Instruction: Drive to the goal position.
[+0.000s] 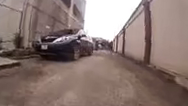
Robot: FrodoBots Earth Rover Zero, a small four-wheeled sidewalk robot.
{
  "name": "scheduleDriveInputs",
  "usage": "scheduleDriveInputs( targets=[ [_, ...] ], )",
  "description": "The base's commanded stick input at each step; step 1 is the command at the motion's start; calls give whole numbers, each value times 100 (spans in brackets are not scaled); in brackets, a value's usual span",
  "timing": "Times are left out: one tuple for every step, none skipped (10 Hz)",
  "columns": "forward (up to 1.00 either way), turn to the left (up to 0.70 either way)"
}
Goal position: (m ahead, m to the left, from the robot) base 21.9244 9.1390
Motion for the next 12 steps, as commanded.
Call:
scheduleDriveInputs(
  targets=[
    [100,12],
    [100,12],
    [100,12],
    [100,12],
    [100,12],
    [100,12],
    [100,12],
    [100,12],
    [100,12],
    [100,12],
    [100,12],
    [100,12]
  ],
)
